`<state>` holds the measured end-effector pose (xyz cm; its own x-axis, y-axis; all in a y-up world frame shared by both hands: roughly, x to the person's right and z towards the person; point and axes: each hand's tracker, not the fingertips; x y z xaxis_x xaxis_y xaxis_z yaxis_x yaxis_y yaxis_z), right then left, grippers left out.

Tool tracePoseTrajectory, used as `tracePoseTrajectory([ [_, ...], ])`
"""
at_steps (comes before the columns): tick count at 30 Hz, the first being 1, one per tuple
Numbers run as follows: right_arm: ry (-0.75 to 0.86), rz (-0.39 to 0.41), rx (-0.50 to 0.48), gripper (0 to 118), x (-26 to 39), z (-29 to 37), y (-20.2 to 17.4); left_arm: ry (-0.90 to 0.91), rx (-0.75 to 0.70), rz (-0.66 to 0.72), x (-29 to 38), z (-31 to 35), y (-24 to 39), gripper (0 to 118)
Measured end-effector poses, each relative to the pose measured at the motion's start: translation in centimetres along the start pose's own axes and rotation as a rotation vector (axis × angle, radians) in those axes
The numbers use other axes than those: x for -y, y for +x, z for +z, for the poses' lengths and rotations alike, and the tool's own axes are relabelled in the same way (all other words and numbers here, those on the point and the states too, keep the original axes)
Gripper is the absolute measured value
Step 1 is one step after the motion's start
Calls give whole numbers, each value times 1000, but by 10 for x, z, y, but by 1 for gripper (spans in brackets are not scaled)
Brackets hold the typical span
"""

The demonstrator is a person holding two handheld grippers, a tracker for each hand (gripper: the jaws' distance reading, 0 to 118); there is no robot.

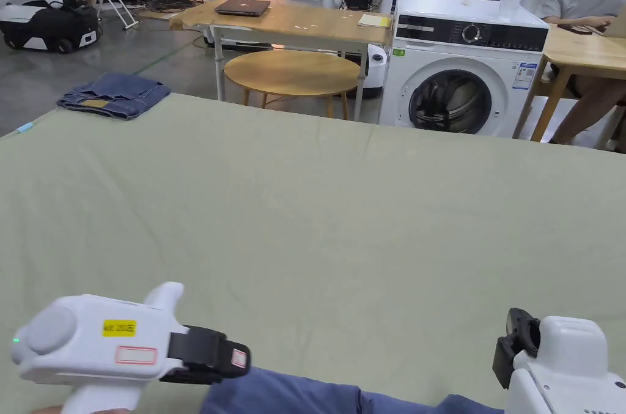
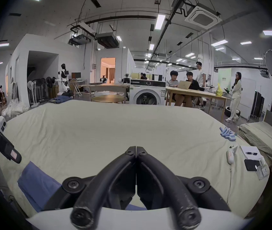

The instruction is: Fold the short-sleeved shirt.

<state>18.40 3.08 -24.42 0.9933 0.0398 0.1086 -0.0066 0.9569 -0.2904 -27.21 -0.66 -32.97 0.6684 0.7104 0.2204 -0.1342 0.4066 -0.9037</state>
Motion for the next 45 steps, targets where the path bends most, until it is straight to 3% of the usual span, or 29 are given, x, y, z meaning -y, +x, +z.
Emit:
tracePoseTrajectory([
  [3,15,2,-11,0,-3,0,-5,6,-22,26,1,20,-26,4],
  [7,13,10,-27,0,-4,-3,-10,-35,27,99,8,20,-59,60],
  [10,4,6,-34,0,-3,-5,-12,-38,71,140,17,7,-80,63],
  [14,-2,7,-35,0,-1,-5,-13,-108,136,213,32,-28,-93,63],
  [18,-13,11,-32,0,1,-6,-13,-97,356,283,35,-56,-98,63],
  [21,-20,9,-28,0,2,-6,-11,-130,359,240,30,-72,-101,61],
  [22,-21,10,-24,0,3,-7,-11,-131,351,219,30,-73,-97,46],
  [23,-23,9,-22,0,3,-8,-11,-136,300,198,30,-74,-95,23],
  [24,-27,6,-22,0,3,-8,-10,-146,229,187,28,-75,-96,10],
  [34,-38,16,-20,0,3,-11,-8,-62,190,167,21,-27,-68,7],
  [40,-38,22,-32,0,1,-14,-11,-6,50,118,7,40,-33,7],
  [45,-37,25,-52,0,-1,-16,-19,39,-184,68,-6,84,-1,7],
])
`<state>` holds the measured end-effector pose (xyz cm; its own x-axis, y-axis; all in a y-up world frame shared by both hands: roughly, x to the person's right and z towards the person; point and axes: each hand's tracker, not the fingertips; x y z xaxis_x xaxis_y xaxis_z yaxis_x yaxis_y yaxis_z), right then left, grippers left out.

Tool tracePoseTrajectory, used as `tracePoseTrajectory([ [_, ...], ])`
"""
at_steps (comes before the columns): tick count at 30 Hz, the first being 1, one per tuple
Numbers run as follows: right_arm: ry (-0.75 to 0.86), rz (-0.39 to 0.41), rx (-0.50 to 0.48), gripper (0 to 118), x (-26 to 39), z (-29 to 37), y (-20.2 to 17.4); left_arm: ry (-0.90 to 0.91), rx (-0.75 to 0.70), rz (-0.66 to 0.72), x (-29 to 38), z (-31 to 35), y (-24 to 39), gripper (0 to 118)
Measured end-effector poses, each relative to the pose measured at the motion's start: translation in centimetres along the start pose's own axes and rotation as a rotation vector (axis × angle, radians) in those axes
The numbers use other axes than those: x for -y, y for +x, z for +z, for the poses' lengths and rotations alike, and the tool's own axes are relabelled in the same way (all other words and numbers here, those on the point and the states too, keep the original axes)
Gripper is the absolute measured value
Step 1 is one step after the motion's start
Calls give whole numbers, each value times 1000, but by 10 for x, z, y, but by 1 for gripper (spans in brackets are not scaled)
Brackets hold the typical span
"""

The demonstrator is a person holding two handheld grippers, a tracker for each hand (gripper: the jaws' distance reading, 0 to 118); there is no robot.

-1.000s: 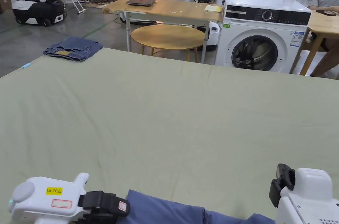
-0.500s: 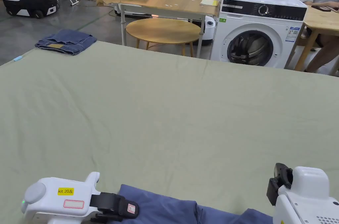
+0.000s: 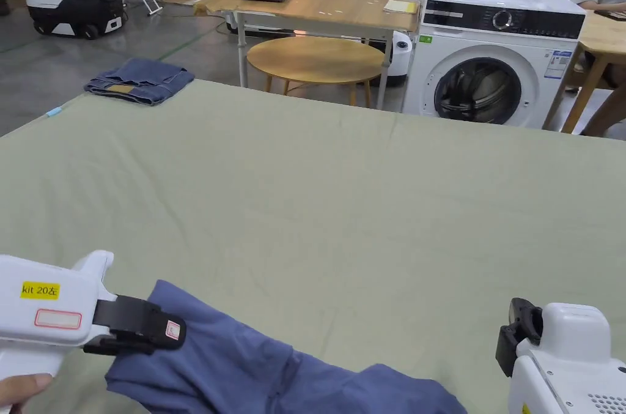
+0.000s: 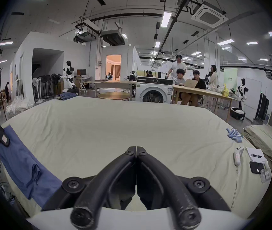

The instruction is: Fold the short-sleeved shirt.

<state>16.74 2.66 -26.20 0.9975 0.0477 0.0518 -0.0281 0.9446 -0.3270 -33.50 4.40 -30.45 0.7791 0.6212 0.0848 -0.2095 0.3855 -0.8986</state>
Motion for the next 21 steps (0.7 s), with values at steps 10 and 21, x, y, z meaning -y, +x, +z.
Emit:
tracePoseTrajectory([
  [10,-3,1,-16,0,-1,3,-3,-116,-137,-165,0,-33,106,7],
  [21,-13,-11,19,0,6,13,17,-271,-114,-298,22,-141,193,7],
])
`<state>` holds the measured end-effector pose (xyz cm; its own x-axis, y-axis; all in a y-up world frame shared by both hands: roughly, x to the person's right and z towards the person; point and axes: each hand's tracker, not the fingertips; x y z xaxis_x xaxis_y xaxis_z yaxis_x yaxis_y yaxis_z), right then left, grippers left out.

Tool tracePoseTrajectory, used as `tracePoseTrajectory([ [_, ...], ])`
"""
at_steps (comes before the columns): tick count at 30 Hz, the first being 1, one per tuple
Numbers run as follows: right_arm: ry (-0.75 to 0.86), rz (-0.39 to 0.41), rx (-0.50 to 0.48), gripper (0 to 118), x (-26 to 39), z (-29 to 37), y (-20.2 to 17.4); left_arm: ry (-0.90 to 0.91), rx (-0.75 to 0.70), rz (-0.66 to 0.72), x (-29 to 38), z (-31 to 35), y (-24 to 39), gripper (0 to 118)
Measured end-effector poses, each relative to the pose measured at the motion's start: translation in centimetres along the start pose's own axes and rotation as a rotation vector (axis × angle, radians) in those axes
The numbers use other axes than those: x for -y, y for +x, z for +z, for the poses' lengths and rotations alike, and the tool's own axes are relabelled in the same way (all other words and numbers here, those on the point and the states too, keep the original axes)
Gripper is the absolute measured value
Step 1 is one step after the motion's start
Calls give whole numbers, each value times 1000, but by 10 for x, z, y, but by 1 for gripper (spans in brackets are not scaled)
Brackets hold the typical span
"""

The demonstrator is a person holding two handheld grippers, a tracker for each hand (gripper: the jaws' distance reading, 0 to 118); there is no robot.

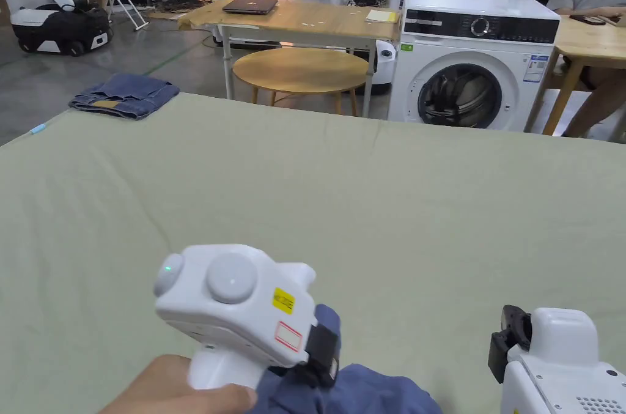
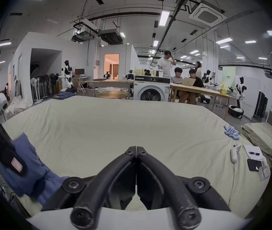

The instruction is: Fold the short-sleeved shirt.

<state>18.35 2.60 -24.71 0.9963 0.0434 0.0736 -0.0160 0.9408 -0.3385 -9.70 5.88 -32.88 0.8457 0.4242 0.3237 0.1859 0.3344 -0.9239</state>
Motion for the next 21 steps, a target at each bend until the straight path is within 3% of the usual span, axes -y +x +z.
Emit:
tracePoseTrajectory([
  [11,-23,-20,51,0,7,7,23,-98,-29,-21,-4,-103,49,7],
  [16,-27,-15,63,0,8,10,27,-100,106,59,-2,-100,33,38],
  [21,-28,-11,67,0,9,11,29,-36,224,55,0,-53,31,38],
])
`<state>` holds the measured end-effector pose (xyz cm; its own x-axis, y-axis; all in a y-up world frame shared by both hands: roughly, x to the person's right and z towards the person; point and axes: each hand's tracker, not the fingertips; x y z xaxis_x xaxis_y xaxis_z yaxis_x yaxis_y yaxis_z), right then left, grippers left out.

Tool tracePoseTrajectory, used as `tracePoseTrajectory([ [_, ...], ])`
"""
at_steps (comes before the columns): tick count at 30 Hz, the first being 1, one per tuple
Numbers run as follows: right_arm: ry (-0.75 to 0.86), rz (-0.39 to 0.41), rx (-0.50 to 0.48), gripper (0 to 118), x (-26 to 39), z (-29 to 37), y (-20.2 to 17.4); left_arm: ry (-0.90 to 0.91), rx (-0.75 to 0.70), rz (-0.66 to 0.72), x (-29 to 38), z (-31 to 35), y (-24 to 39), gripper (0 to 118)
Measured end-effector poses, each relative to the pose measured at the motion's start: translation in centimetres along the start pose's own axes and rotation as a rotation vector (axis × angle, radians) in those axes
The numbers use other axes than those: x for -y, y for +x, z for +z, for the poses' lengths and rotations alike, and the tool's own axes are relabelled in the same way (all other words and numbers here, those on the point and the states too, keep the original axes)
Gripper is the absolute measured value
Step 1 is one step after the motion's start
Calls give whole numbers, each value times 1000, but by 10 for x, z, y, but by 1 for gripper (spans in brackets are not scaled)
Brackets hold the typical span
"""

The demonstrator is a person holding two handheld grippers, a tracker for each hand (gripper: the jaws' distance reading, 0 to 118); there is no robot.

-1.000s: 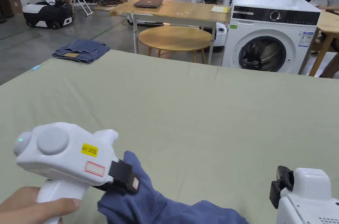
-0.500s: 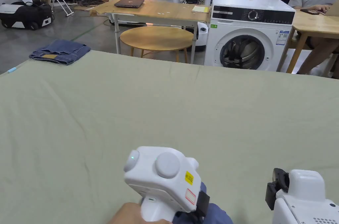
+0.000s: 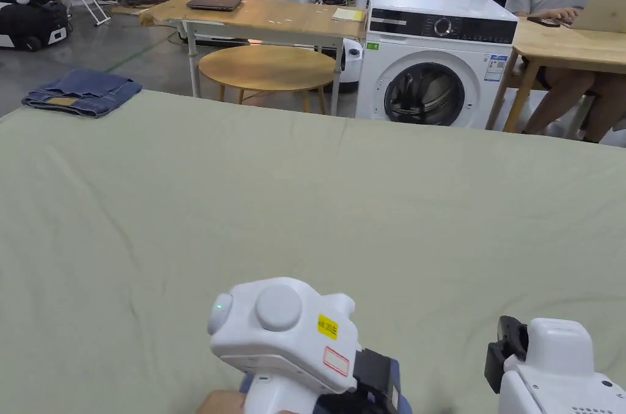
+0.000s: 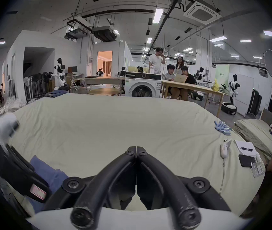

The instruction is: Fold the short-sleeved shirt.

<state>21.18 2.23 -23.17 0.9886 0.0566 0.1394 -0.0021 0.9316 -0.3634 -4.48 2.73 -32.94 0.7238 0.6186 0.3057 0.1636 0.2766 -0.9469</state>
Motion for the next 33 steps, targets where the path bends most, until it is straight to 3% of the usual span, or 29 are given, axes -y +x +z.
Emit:
tracePoseTrajectory([
  [5,-3,-8,-1,0,2,0,-1,109,47,-12,0,15,-9,34],
  [7,-6,-9,-3,0,3,-1,-2,93,40,-4,-2,-3,-21,10],
  [10,-12,-12,-10,0,4,-3,-4,11,174,65,-1,-45,-38,6],
  [16,-8,-15,-21,0,3,-4,-8,2,184,123,10,-104,-62,0],
  [20,-1,-22,-28,0,1,-6,-11,40,213,114,15,-103,-64,0],
  [24,4,-11,-33,0,-1,-10,-16,62,141,20,15,-79,-50,0],
  [27,9,-14,-40,0,-4,-13,-19,197,60,-78,12,-38,-42,0],
  [33,77,-33,-33,0,-19,-13,-27,661,-340,-322,24,56,-36,0],
])
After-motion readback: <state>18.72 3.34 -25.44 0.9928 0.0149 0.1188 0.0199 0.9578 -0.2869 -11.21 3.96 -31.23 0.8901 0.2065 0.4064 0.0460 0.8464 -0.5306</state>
